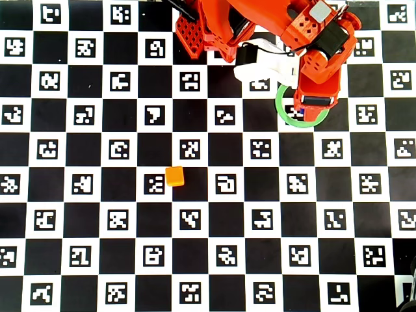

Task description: Grab the red cube then put it in the green circle then put the blue cube on top and finally the orange cube on top

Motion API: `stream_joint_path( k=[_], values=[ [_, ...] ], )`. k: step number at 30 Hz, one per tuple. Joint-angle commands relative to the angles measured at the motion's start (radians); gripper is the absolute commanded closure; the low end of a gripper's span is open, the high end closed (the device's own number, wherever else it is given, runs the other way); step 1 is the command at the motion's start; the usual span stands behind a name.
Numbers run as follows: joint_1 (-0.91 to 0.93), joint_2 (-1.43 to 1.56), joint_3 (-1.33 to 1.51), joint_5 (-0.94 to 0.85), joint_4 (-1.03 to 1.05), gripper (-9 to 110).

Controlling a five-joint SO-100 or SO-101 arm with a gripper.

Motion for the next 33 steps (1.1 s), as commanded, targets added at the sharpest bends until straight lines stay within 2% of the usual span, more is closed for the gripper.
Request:
stream_joint_path(
  k=[1, 14, 33],
  values=[
    [-0.009, 0.046, -0.011, 0.000, -0.012, 99],
    [-0.117, 0.018, 0.029, -0.006, -0.040, 99],
    [-0.112, -0.023, 0.127, -0.018, -0.126, 99]
  ],
)
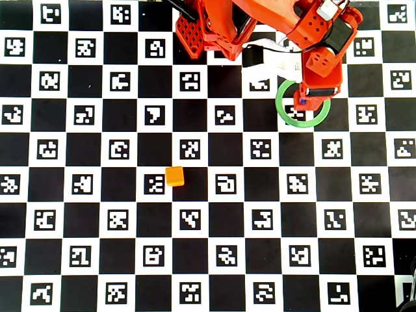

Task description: Grab the red cube then put it in the green circle then put the blue cube on top and finally the orange cube on top

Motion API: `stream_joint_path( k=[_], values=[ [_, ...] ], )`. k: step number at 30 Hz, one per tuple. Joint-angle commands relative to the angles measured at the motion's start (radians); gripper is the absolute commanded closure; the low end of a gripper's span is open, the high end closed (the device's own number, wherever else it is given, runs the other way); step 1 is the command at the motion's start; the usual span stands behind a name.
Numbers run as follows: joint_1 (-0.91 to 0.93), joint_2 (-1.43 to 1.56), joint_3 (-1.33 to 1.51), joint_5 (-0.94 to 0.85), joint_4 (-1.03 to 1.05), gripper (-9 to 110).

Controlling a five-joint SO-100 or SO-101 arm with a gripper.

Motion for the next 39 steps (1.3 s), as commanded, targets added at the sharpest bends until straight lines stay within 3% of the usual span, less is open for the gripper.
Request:
stream_joint_path(
  k=[1, 39],
  values=[
    [0.000, 0.006, 0.002, -0.005, -0.018, 99],
    [-0.009, 0.014, 0.066, -0.002, -0.098, 97]
  ],
)
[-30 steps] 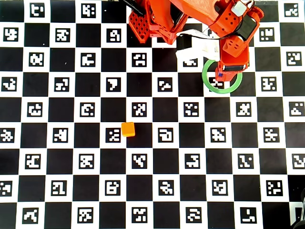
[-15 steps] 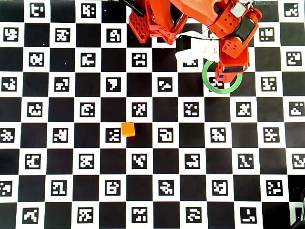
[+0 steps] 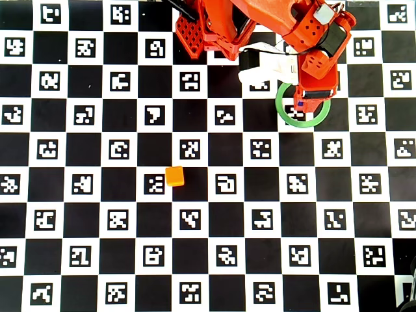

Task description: Grab the red cube then put it in the green circle then put the blue cube on top and finally the orange cube on top

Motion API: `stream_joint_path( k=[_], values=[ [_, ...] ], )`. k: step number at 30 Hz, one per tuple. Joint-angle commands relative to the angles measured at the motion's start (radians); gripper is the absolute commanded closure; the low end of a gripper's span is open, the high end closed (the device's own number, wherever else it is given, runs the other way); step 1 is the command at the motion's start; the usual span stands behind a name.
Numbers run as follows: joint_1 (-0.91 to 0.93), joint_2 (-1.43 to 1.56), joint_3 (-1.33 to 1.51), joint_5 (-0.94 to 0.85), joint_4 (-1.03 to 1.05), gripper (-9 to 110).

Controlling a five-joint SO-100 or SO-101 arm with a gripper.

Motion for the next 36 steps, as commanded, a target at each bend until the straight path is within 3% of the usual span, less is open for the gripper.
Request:
stream_joint_path(
  k=[1, 24, 36],
  values=[
    [-0.011, 0.014, -0.008, -0.002, -0.003, 96],
    [-0.025, 0.021, -0.006, 0.031, 0.011, 81],
    [-0.021, 0.026, -0.006, 0.069, 0.028, 64]
  ],
)
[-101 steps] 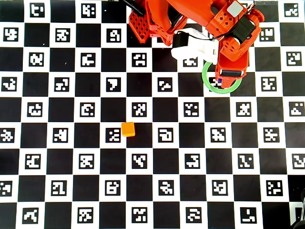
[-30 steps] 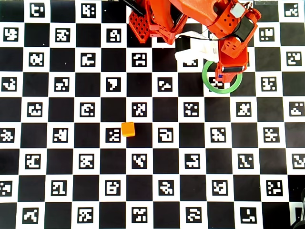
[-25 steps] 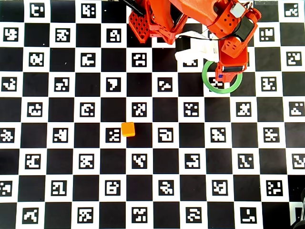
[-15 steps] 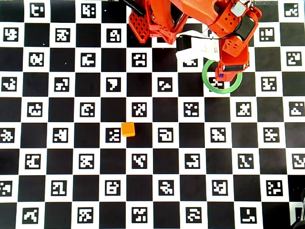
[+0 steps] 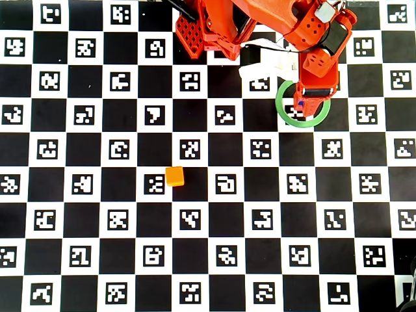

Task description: Grab the red cube then put it in the green circle then put the blue cube on top and finally the orange cube on top

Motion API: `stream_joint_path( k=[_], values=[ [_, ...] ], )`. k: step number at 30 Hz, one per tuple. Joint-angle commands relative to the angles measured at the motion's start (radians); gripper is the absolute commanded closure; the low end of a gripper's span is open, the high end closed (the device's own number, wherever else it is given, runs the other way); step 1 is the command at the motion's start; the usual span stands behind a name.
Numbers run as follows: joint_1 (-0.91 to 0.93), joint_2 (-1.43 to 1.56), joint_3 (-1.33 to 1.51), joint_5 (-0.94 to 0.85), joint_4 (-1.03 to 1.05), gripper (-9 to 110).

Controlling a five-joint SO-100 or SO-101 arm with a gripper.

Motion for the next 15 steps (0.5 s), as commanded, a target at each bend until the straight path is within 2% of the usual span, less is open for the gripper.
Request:
stream_joint_path(
  k=[1, 7, 15],
  values=[
    [-0.003, 0.026, -0.006, 0.011, 0.012, 62],
    [-0.008, 0.034, -0.021, 0.017, 0.052, 53],
    [-0.018, 0.051, -0.098, 0.002, 0.153, 51]
  ],
)
